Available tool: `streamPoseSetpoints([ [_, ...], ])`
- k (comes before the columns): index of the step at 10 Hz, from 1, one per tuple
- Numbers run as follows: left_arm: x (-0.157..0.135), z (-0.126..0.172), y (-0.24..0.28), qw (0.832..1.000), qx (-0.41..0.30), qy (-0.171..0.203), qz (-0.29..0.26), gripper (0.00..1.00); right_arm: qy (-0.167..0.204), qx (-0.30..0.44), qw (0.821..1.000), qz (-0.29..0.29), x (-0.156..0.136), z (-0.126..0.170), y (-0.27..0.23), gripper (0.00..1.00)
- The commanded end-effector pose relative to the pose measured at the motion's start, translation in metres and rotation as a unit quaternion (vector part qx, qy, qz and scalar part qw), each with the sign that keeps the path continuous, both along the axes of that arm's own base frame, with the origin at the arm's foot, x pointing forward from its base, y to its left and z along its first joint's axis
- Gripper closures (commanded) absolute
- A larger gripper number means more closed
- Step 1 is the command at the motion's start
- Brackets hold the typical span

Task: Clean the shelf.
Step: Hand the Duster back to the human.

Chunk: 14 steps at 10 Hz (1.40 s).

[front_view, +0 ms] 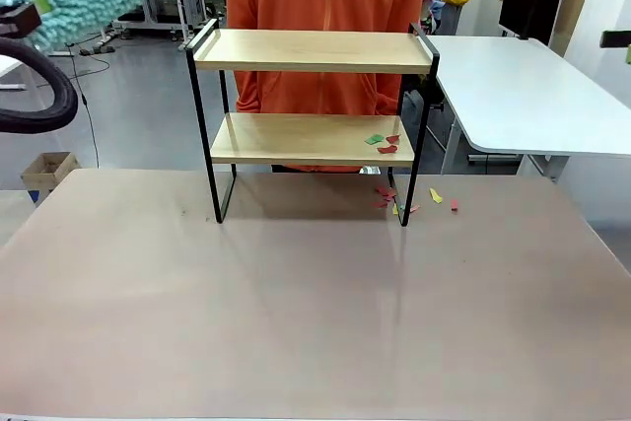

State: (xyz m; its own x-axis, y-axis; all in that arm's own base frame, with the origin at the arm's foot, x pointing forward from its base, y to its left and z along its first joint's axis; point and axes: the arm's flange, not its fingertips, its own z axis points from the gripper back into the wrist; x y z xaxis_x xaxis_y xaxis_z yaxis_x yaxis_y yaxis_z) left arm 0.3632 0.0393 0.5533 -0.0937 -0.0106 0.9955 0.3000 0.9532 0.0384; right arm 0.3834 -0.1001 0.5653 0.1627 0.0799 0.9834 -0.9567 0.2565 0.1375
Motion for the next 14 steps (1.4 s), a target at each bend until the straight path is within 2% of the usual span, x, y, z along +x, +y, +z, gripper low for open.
streamPoseSetpoints([
  [1,0.003,-0.015,-0.017,0.998,0.032,-0.002,0.055,0.83,-0.008,0.002,1.0,0.0,-0.002,0.002,0.001,0.0],
  [4,-0.001,-0.059,-0.021,0.993,0.064,0.028,0.098,0.83,-0.008,0.002,1.0,0.0,-0.002,0.002,0.001,0.0],
  [8,-0.017,-0.139,-0.032,0.991,0.053,0.079,0.092,0.83,-0.008,0.002,1.0,0.0,-0.002,0.002,0.001,0.0],
  [10,-0.021,-0.163,-0.039,0.991,0.045,0.097,0.077,0.83,-0.008,0.002,1.0,0.0,-0.002,0.002,0.001,0.0],
  [12,-0.02,-0.178,-0.047,0.989,0.033,0.113,0.085,0.83,-0.008,0.002,1.0,0.0,-0.002,0.002,0.001,0.0],
  [13,0.014,-0.096,-0.002,0.989,0.042,0.12,0.072,0.83,-0.008,0.002,1.0,0.0,-0.002,0.002,0.001,0.0],
  [14,0.014,-0.096,-0.002,0.989,0.042,0.12,0.072,0.83,-0.008,0.002,1.0,0.0,-0.002,0.002,0.001,0.0],
])
